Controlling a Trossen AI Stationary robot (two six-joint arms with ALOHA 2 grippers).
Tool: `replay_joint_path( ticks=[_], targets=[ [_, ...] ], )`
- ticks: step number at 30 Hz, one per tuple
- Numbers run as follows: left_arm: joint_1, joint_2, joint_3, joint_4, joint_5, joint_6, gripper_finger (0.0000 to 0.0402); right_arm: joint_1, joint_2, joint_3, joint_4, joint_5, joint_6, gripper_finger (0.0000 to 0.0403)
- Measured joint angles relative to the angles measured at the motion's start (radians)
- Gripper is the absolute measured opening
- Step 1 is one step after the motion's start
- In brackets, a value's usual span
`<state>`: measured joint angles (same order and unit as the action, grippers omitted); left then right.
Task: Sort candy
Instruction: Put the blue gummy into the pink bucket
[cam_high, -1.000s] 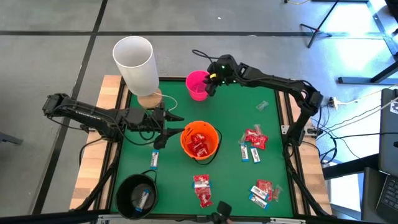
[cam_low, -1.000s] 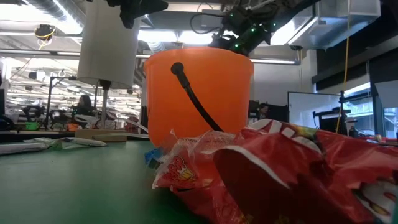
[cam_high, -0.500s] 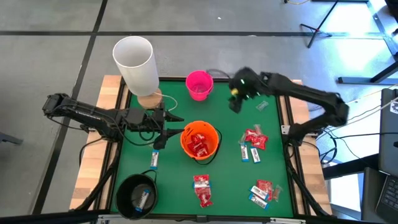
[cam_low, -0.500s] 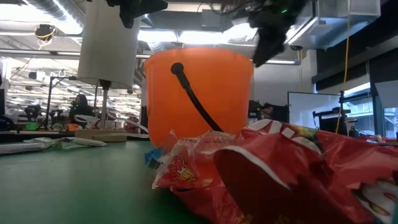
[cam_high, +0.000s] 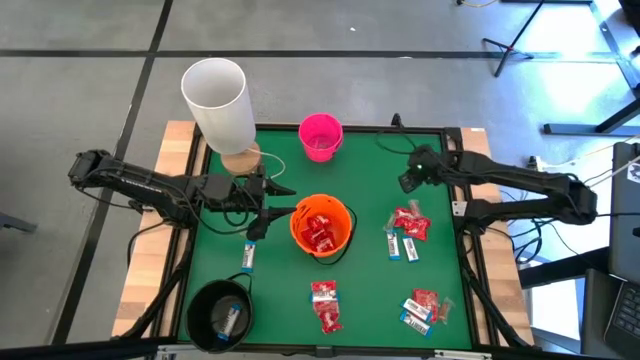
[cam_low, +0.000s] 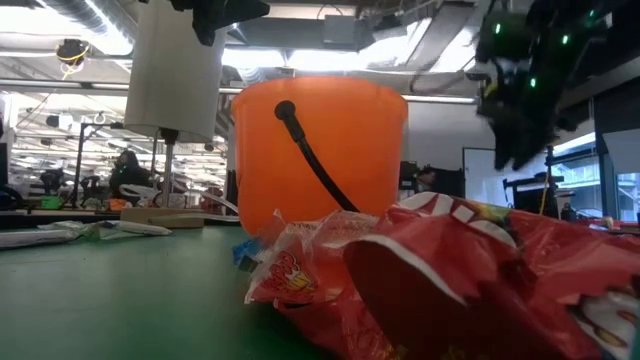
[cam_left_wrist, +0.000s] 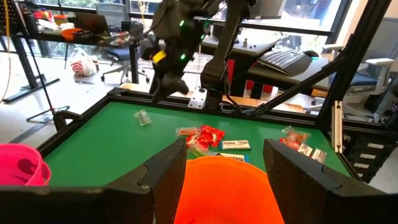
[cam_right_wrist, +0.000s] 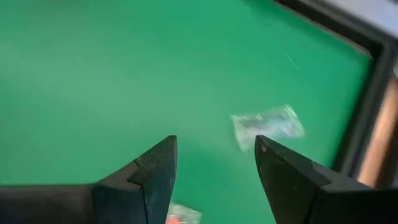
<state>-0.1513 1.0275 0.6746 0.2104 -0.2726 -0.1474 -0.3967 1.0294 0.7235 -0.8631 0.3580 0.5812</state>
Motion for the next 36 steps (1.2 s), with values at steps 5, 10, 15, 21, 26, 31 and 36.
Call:
replay_joint_path(
  ticks=[5,10,15,21,26,31,36],
  targets=[
    [0.000,0.000,0.000,0.000,0.000,-0.001,0.0206,-0.090,0.104,-0.048,0.001,-0.002,0.055,0.0213],
    [0.000,0.000,0.000,0.000,0.000,-0.002,0.0206,-0.148,0.237,-0.060,0.028,-0.002,0.066,0.0213],
    [0.000,0.000,0.000,0.000,0.000,-0.003,0.0206,-0.163,0.345,-0.060,0.148,-0.012,0.026,0.0213],
    [0.000,0.000,0.000,0.000,0.001,-0.007,0.0206,-0.169,0.448,-0.056,0.193,-0.037,0.009,0.0213],
    [0.000,0.000,0.000,-0.018,0.004,-0.011,0.0206,-0.180,0.490,-0.054,0.197,-0.037,-0.011,0.0192],
    [0.000,0.000,0.000,-0.024,0.004,-0.011,0.0206,-0.178,0.490,-0.055,0.217,-0.049,-0.039,0.0112],
    [0.000,0.000,0.000,-0.025,0.004,-0.011,0.0206,-0.179,0.492,-0.057,0.229,-0.053,-0.081,0.0013]
  ],
)
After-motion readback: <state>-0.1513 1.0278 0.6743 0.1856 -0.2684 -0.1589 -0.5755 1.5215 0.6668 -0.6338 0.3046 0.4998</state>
